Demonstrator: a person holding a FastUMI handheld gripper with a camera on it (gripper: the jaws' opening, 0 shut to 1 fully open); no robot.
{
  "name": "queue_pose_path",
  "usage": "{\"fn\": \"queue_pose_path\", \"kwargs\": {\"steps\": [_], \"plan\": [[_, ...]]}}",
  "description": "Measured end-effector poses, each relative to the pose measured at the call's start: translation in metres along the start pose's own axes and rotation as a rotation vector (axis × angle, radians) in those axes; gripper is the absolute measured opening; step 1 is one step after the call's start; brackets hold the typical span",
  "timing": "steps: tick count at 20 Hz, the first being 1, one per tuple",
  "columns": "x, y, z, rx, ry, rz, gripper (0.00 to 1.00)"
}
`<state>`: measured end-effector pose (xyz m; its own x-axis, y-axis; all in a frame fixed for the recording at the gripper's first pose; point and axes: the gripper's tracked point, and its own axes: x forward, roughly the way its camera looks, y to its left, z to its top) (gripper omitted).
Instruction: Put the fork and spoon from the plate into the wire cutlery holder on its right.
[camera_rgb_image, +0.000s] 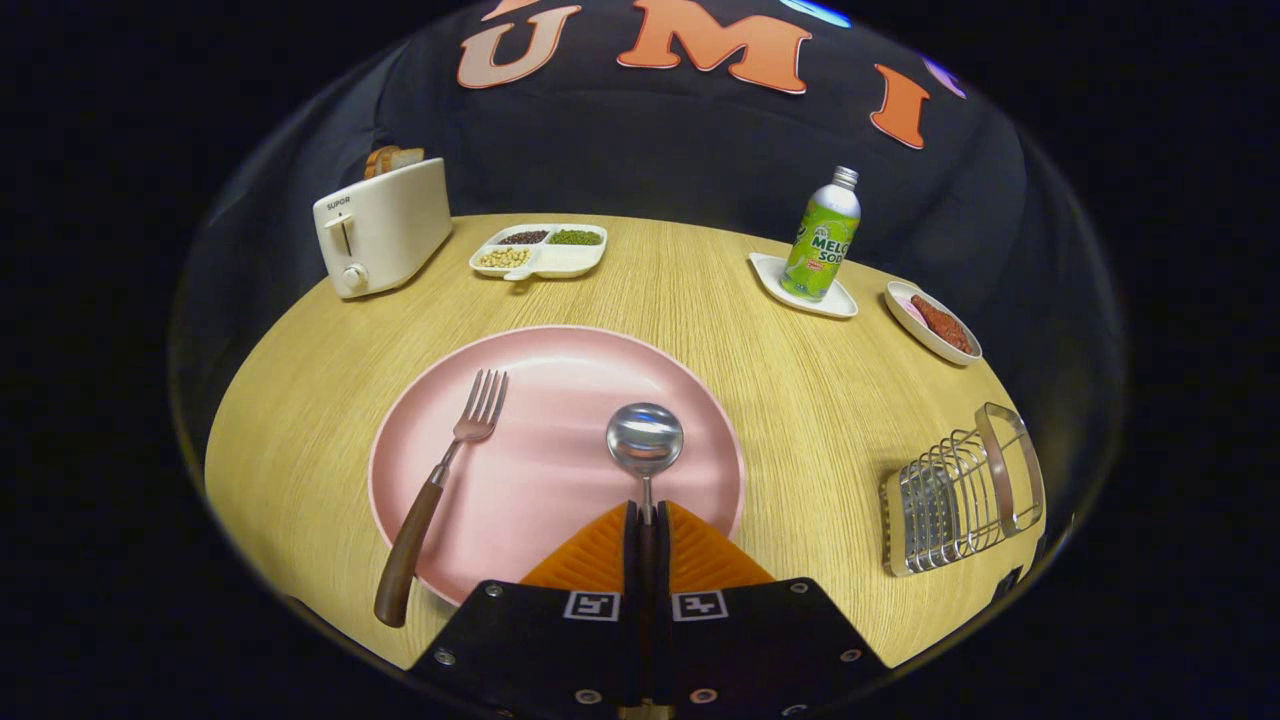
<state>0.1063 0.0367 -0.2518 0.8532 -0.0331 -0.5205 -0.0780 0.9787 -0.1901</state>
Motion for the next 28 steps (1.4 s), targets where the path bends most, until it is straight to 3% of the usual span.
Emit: {"fn": "queue_pose_path", "kwargs": {"steps": [11,14,19,28], "plan": [[-0.061,-0.026,0.031,-0.024,0.011,0.078,0.02],[-0.086,-0.051,0.039,-0.077,0.035,0.062,0.03],[-0.13,-0.092,0.047,-0.018,0.126,0.069,0.03],[-0.172,-0.174,0.047,-0.062,0.216,-0.017,0.03]]}}
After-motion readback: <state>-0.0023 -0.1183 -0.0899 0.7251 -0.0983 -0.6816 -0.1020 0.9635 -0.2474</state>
